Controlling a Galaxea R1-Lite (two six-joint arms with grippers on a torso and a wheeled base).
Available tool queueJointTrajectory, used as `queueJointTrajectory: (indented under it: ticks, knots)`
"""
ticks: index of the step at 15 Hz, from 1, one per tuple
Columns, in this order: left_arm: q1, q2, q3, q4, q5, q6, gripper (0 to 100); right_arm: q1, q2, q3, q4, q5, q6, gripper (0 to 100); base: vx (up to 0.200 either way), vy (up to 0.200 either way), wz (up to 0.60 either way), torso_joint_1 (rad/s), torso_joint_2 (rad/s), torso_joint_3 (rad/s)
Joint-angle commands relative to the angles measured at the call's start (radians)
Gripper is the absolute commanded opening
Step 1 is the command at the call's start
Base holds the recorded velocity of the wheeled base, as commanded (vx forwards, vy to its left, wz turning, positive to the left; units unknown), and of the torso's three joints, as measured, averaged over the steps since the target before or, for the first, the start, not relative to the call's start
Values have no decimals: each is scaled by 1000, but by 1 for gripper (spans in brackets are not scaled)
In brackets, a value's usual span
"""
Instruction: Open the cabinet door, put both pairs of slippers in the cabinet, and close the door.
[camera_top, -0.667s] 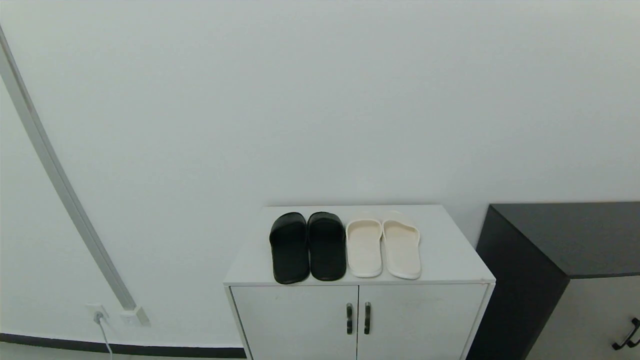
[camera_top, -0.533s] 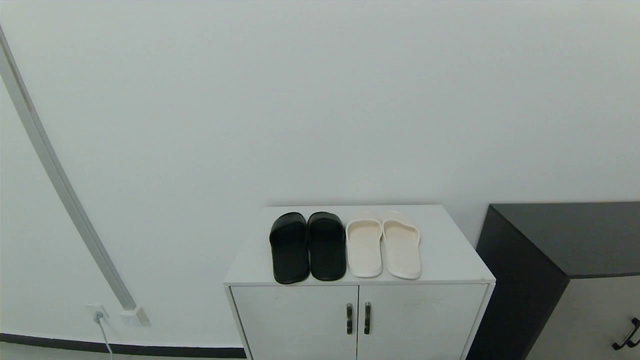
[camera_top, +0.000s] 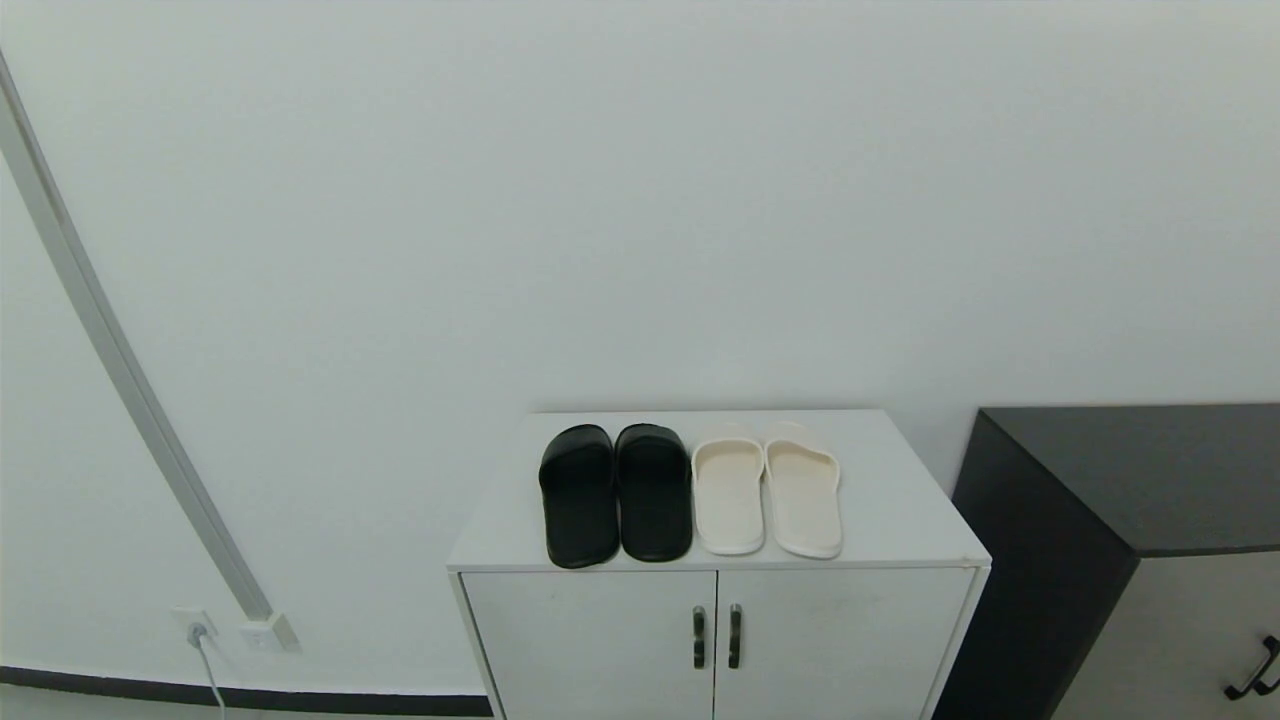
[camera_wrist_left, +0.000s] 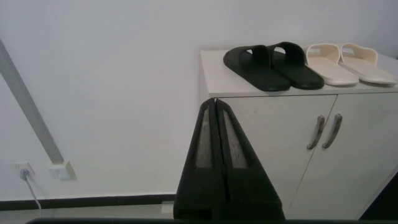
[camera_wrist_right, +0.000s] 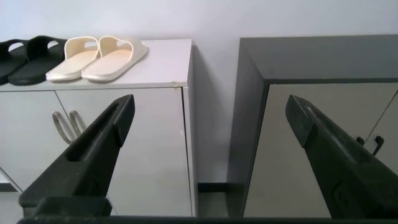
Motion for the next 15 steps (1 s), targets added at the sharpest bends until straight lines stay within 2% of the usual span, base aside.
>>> queueJointTrajectory:
  ticks: [1,2,3,5,8,9,12,15]
  knots:
    - [0,1,0,0,-1,0,0,4,94,-82,-20,0,37,100,0,0,0,0,0,0]
    - [0,1,0,0,0,0,0,18,192,-226,-6,4,165,100,0,0,0,0,0,0]
    - [0,1,0,0,0,0,0,30,249,-260,21,12,169,100,0,0,0,0,0,0]
    - [0,1,0,0,0,-1,0,39,330,-199,58,41,56,100,0,0,0,0,0,0]
    - [0,1,0,0,-1,0,0,85,471,-177,43,119,36,100,0,0,0,0,0,0]
    - [0,1,0,0,-1,0,0,105,545,-183,-9,124,34,100,0,0,0,0,0,0]
    - [0,1,0,0,-1,2,0,283,796,-237,-161,87,50,100,0,0,0,0,0,0]
    - [0,1,0,0,-3,0,0,502,1013,-324,-304,-65,158,100,0,0,0,0,0,0]
